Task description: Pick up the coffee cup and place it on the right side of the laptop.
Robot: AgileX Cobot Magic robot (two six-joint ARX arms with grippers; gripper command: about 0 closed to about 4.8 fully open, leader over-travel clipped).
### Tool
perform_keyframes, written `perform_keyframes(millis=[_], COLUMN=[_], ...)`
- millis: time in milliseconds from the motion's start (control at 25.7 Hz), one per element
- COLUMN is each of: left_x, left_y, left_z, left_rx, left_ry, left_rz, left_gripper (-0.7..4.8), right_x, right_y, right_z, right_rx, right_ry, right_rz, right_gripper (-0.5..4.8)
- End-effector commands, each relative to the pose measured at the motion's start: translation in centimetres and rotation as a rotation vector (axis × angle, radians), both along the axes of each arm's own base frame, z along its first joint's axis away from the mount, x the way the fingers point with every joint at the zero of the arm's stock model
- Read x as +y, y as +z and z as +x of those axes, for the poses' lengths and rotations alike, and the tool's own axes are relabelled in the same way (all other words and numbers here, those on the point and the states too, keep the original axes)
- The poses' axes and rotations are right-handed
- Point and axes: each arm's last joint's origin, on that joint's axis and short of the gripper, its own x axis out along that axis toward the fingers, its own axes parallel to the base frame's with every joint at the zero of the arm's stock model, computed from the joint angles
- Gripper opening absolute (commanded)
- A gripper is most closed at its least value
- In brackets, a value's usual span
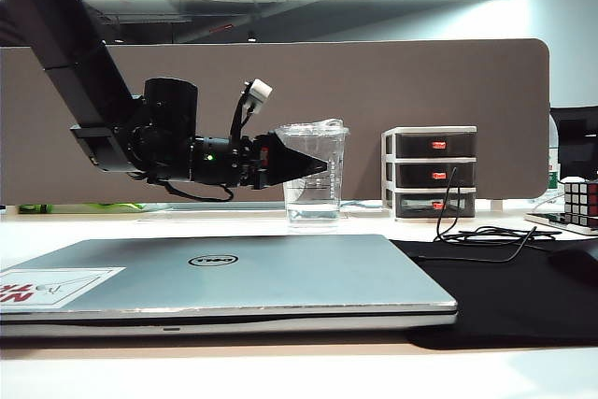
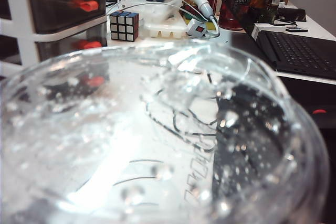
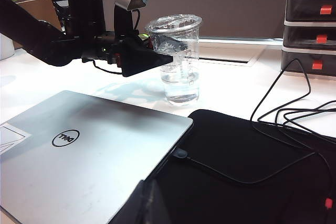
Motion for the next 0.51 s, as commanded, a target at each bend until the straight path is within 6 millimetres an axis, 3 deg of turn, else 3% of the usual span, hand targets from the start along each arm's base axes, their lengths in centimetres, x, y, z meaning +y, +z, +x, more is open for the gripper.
perform_keyframes(millis=[39,506], left_x=[-1.03,-1.77], left_y=[0.24,0.29], left_z=[-0.29,-0.45], left_rx=[-0.035,-0.046], left_ry=[0.001,0.039], left_rz=[0.001,0.004], left_gripper=[4.79,4.79], right_x=[0.02,0.02], right_y=[-0.06,-0.06], right_z=[0.01,0.01], right_rx=[-0.008,-0.007], right_ry=[0.004,0.004], right_rz=[0.000,0.000], right_gripper=[-0.01,-0.01])
